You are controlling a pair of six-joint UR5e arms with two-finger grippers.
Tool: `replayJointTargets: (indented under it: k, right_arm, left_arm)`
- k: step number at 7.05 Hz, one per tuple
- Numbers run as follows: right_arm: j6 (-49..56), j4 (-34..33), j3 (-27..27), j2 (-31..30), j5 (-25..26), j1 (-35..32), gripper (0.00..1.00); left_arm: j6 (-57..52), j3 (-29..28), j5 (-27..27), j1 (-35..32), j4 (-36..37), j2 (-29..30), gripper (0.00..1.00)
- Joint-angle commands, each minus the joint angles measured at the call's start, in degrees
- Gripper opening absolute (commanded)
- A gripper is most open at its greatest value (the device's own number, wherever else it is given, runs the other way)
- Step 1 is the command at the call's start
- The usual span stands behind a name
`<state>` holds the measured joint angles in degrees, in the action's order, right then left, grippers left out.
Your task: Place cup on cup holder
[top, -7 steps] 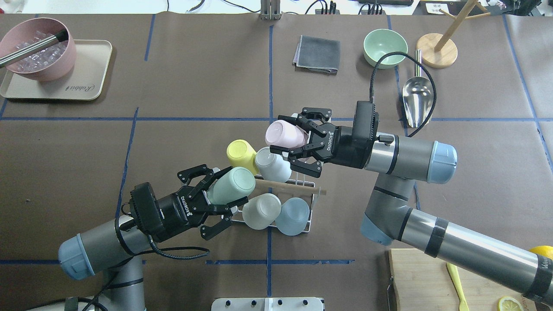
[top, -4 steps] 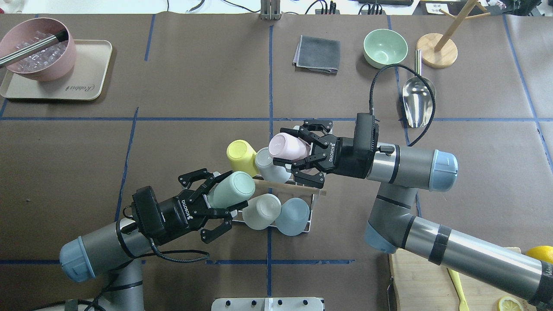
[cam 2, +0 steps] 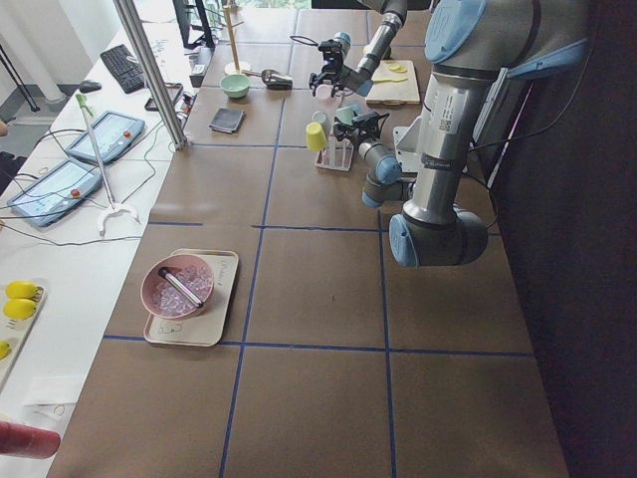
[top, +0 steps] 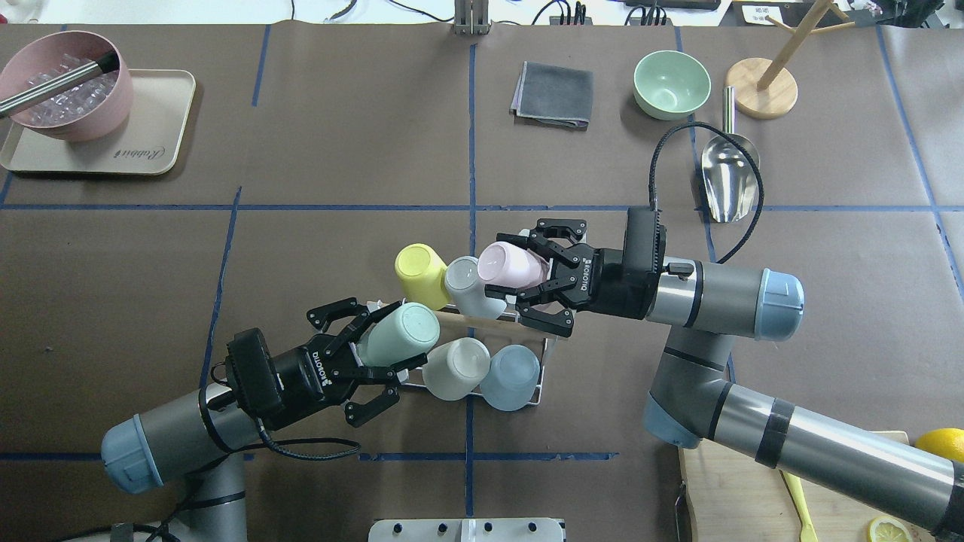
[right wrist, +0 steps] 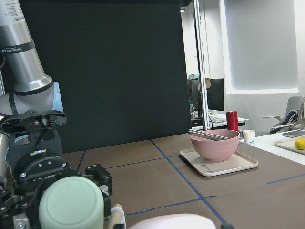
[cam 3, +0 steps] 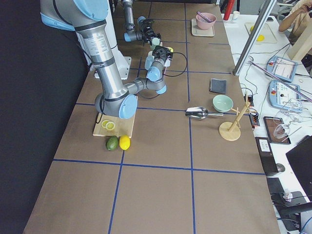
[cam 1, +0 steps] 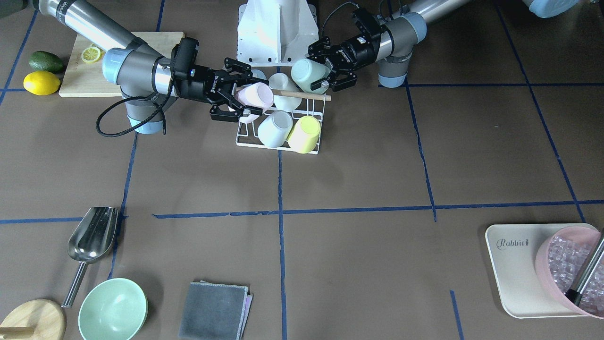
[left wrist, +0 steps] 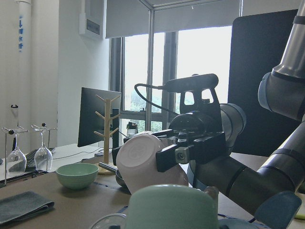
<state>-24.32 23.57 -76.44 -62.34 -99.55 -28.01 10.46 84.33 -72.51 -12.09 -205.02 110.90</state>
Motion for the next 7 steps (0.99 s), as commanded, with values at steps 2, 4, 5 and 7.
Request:
replayJointTargets:
  k: [2,4,5,7]
  right_arm:
    - [0.1,0.8,1.2,0.1,0.1,-0.2,0.01]
    - [0.3,1.0,1.5,0.0,0.0,-0.2,0.17]
    - [0.1,1.0,1.4,0.0,0.1,0.0,0.61]
    - [0.0,1.0,1.4,0.0,0.1,0.1,1.00]
  left_arm:
    - [-0.2,0.0,0.0,-0.1,-0.6,-0.2,1.00]
    - [-0.1,0.2,0.1,-0.1,-0.6,-0.2,1.00]
    - [-0.1,0.6,0.1,-0.3,-0.9,-0.2,1.00]
    - [0.0,4.6,1.1,-2.6,-0.8,-0.2,1.00]
